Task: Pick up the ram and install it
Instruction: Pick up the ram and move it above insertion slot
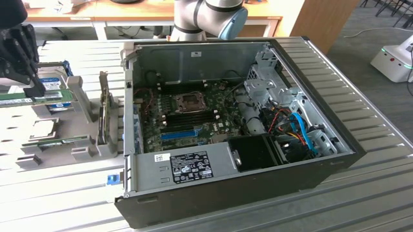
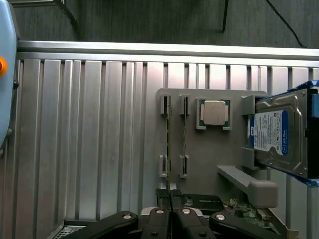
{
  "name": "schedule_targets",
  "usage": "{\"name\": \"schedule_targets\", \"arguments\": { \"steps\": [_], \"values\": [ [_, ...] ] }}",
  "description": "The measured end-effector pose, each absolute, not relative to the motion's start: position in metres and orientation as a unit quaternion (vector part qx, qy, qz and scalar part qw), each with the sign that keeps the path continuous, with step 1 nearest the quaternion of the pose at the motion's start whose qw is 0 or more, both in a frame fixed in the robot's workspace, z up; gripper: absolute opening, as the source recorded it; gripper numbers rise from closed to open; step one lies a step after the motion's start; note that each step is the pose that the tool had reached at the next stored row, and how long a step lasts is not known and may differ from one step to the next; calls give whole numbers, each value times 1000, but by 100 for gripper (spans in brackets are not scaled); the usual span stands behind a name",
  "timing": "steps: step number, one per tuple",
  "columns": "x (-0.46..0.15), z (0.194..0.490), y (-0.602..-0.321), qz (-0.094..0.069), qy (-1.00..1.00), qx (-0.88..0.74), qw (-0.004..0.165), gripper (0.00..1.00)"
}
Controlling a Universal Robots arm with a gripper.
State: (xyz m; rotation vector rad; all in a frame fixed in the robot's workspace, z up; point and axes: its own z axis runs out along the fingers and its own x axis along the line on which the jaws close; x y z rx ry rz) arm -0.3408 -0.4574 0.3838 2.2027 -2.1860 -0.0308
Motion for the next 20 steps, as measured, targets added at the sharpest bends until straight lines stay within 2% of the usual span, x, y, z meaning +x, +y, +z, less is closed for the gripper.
{"name": "schedule_targets", "arguments": {
  "steps": [20],
  "values": [
    [-284, 384, -457, -10, -704, 710, 19, 12]
  ]
}}
